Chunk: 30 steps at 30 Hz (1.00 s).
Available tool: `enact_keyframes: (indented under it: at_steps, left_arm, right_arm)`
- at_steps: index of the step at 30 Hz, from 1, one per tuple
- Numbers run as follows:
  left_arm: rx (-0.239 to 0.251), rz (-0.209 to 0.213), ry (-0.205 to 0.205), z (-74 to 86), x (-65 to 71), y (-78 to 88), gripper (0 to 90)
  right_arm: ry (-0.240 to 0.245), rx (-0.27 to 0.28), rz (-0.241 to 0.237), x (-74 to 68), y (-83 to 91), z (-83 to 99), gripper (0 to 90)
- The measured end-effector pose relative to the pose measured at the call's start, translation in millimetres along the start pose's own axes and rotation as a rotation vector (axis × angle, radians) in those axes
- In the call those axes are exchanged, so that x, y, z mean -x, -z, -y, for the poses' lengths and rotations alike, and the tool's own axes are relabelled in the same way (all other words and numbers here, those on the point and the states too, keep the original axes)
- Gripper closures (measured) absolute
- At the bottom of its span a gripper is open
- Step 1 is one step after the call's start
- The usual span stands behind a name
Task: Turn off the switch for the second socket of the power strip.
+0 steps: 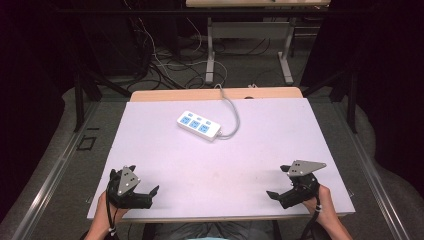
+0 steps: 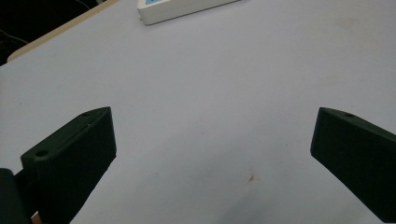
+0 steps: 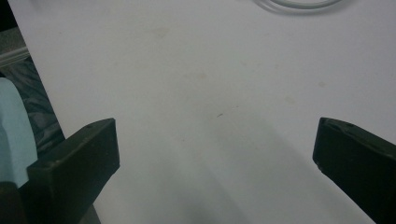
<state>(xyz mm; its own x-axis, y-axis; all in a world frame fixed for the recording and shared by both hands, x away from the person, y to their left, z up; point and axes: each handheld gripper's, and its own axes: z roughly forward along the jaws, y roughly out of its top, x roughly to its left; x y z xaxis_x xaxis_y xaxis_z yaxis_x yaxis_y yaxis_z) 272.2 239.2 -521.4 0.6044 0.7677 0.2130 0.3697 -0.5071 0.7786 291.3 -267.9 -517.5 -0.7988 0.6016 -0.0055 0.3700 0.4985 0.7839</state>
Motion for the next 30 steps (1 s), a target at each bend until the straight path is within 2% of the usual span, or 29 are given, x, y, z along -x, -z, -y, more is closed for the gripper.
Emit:
enact_keyframes:
  at_steps: [5,7,8,9,12,20,21,22,24,28,30]
  left_arm:
    - [-0.015,0.005,0.011,-1.3,0.0,0.1,0.1]
    - [-0.010,-0.005,0.006,-2.2,-0.2,-0.1,0.0]
    - [-0.012,-0.010,-0.001,-2.9,-0.6,0.2,0.0]
    - [-0.010,-0.004,0.013,-3.3,0.2,-0.1,0.0]
    - [-0.020,-0.007,0.002,-5.9,0.3,-1.5,0.0]
    - [-0.010,-0.010,0.005,-9.7,-0.8,-1.7,0.0]
    - [-0.004,-0.017,0.006,-10.3,-1.6,-1.6,0.0]
    - [-0.004,-0.017,0.006,-10.3,-1.6,-1.6,0.0]
    - [-0.001,-0.015,0.014,-11.6,-1.9,-0.2,0.0]
    - [0.005,-0.028,0.005,-14.8,-3.9,1.7,0.0]
    - [0.013,-0.033,0.009,-16.7,-5.7,1.2,0.0]
  right_arm:
    - [0.002,0.006,0.008,0.4,-0.4,0.5,0.0]
    - [0.003,-0.006,0.001,0.6,0.1,0.4,0.0]
    - [0.003,0.007,0.003,0.5,-0.3,0.8,0.0]
    - [0.003,0.007,0.003,0.5,-0.3,0.8,0.0]
    - [0.006,0.004,0.000,-0.1,0.0,0.4,0.0]
    - [0.002,0.003,-0.010,1.5,-2.2,-0.4,0.0]
    - [0.014,0.008,-0.008,2.4,-2.1,-0.4,0.0]
    - [-0.002,-0.002,-0.012,1.6,-1.3,-0.2,0.0]
    - [-0.001,0.002,-0.012,1.7,-1.5,0.1,0.0]
    - [0.010,0.006,-0.008,2.6,-1.3,0.0,0.0]
    - [-0.002,0.008,-0.004,1.9,-1.4,0.3,0.0]
